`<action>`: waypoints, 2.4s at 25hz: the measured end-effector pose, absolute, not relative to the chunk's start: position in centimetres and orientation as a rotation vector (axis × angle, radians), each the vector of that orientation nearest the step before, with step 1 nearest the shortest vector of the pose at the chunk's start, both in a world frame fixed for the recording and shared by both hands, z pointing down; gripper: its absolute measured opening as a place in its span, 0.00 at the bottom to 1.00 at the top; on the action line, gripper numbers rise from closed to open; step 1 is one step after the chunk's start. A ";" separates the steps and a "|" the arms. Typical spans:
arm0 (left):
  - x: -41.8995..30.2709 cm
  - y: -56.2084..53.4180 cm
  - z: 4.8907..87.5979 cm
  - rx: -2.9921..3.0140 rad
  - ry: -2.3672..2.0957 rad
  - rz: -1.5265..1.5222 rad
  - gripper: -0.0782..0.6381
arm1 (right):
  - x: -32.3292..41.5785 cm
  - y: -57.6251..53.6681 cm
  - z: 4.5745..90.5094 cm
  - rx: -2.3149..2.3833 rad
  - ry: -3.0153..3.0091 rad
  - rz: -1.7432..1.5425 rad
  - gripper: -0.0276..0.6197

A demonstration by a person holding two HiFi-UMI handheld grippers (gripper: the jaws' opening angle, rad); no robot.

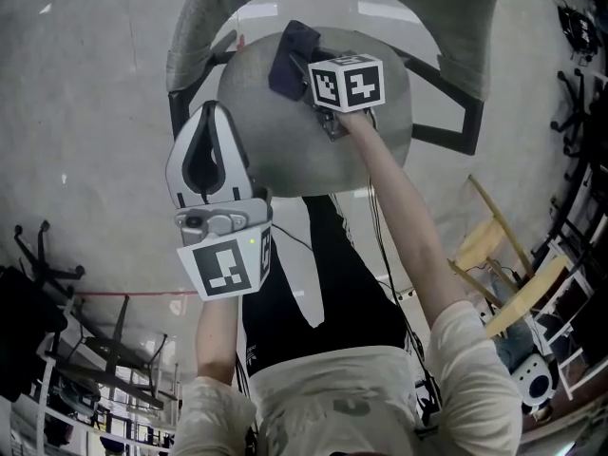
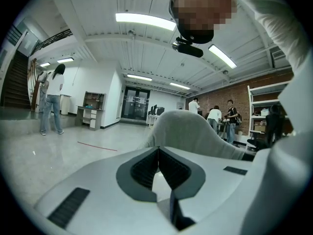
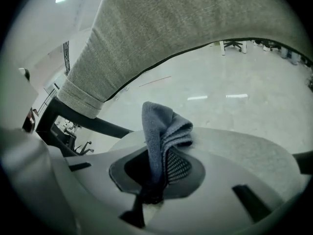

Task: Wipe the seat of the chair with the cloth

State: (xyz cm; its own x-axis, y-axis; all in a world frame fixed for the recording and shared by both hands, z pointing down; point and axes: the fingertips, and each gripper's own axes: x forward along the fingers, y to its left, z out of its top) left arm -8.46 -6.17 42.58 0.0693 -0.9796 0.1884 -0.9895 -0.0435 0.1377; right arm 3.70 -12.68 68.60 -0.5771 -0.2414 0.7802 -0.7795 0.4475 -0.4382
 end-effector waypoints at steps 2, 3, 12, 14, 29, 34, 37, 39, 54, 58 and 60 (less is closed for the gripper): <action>-8.1 -6.4 42.7 2.123 -1.989 0.064 0.13 | 5.9 -13.1 68.6 0.872 -2.047 1.032 0.12; -7.9 -6.4 42.8 2.127 -1.985 0.067 0.13 | 7.1 -13.3 68.6 0.886 -2.038 1.009 0.12; -5.4 -6.9 42.8 2.160 -1.939 0.086 0.13 | 17.2 -14.1 68.4 1.079 -1.888 0.975 0.12; -5.0 -7.0 42.9 2.167 -1.930 0.090 0.13 | 19.0 -14.3 68.4 1.106 -1.860 0.958 0.12; -4.5 -6.7 42.9 2.183 -1.914 0.116 0.13 | 25.1 -15.1 67.9 1.242 -1.720 0.844 0.12; -5.3 -6.4 42.9 2.172 -1.929 0.125 0.13 | 25.4 -15.2 68.0 1.264 -1.694 0.830 0.12; -5.9 -6.2 42.8 2.169 -1.939 0.123 0.13 | 25.1 -15.2 67.2 1.279 -1.689 0.824 0.12; -6.2 -5.9 42.7 2.165 -1.943 0.119 0.13 | 23.7 -15.2 64.9 1.300 -1.754 0.818 0.12; -10.0 -3.5 42.0 2.140 -2.027 0.133 0.13 | -5.0 -2.4 59.7 0.710 -2.307 1.220 0.12; -10.9 -2.8 42.3 2.117 -2.042 0.138 0.13 | -8.2 0.9 63.3 0.620 -2.228 1.321 0.12; -11.1 -2.7 42.5 2.107 -2.044 0.135 0.13 | -8.5 1.6 64.8 0.615 -2.190 1.303 0.12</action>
